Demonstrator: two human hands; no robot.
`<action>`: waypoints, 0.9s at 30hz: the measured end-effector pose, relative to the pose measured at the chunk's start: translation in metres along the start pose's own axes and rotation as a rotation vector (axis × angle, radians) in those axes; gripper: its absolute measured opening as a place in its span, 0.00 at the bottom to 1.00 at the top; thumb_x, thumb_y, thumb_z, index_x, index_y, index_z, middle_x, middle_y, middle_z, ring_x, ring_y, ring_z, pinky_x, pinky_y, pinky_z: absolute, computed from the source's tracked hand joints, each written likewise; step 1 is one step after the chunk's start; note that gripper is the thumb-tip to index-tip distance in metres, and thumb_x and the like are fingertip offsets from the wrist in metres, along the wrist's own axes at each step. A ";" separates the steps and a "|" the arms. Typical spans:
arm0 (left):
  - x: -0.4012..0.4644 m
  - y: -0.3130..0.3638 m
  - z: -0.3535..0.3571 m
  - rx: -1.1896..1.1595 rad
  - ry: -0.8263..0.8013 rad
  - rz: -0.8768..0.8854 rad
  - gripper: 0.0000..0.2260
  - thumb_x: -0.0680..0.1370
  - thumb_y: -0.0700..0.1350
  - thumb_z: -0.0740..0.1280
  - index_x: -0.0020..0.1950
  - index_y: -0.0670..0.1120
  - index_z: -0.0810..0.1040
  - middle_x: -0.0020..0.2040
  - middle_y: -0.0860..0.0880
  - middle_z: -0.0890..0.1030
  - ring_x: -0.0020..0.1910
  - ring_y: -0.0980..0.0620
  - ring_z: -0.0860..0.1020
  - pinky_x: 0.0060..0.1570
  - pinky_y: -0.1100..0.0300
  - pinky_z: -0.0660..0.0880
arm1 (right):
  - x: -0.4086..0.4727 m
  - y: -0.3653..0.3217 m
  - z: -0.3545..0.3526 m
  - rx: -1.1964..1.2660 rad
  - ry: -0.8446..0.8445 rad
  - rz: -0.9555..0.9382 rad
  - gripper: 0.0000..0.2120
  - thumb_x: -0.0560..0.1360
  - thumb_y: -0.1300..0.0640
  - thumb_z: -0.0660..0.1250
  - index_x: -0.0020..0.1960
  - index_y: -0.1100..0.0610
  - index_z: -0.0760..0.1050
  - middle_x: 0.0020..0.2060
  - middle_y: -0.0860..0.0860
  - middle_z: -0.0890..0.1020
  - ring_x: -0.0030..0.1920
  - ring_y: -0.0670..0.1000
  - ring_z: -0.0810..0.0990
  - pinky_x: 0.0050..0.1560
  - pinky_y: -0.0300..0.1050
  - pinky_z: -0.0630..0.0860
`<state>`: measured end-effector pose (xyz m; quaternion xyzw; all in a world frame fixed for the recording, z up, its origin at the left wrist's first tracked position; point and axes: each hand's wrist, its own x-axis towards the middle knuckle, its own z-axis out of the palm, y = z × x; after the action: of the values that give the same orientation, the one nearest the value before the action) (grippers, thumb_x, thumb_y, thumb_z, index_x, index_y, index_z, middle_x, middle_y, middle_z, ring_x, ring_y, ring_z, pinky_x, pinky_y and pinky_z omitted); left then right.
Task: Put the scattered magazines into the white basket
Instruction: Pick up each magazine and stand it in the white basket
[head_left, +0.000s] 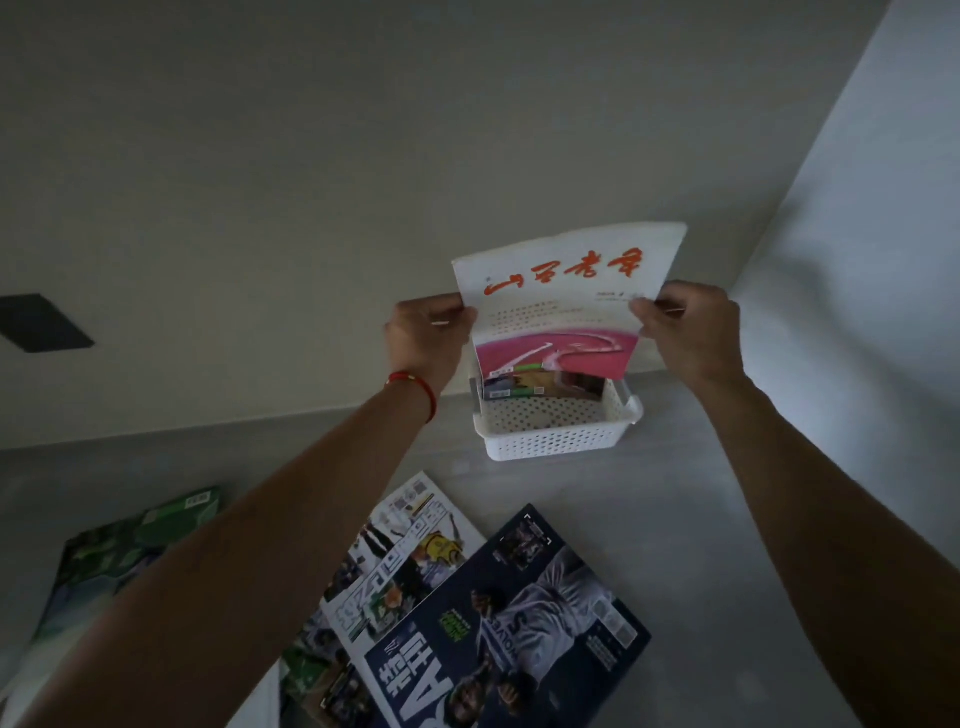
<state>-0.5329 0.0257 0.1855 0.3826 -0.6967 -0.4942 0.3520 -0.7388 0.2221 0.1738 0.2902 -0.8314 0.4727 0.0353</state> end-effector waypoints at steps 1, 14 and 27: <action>0.004 -0.006 0.006 0.000 0.014 -0.035 0.08 0.72 0.43 0.74 0.50 0.52 0.86 0.40 0.56 0.87 0.38 0.56 0.85 0.49 0.55 0.84 | 0.006 0.008 0.007 -0.020 -0.019 0.010 0.09 0.75 0.52 0.71 0.50 0.57 0.84 0.47 0.51 0.88 0.42 0.49 0.86 0.45 0.53 0.85; 0.041 -0.066 0.056 -0.050 0.016 -0.414 0.10 0.70 0.42 0.74 0.51 0.45 0.87 0.46 0.46 0.88 0.48 0.47 0.85 0.57 0.51 0.81 | 0.022 0.071 0.072 -0.043 -0.054 0.149 0.07 0.74 0.57 0.69 0.47 0.58 0.84 0.42 0.54 0.87 0.41 0.53 0.85 0.42 0.49 0.82; 0.031 -0.068 0.039 -0.196 -0.267 -0.386 0.22 0.80 0.29 0.56 0.75 0.36 0.64 0.73 0.32 0.68 0.61 0.42 0.75 0.67 0.50 0.70 | -0.003 0.051 0.070 0.115 -0.290 0.239 0.26 0.76 0.53 0.69 0.72 0.52 0.65 0.65 0.48 0.77 0.61 0.49 0.76 0.56 0.43 0.74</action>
<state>-0.5690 -0.0003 0.1136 0.4041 -0.5998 -0.6635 0.1915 -0.7476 0.1860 0.0951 0.2560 -0.8279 0.4734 -0.1580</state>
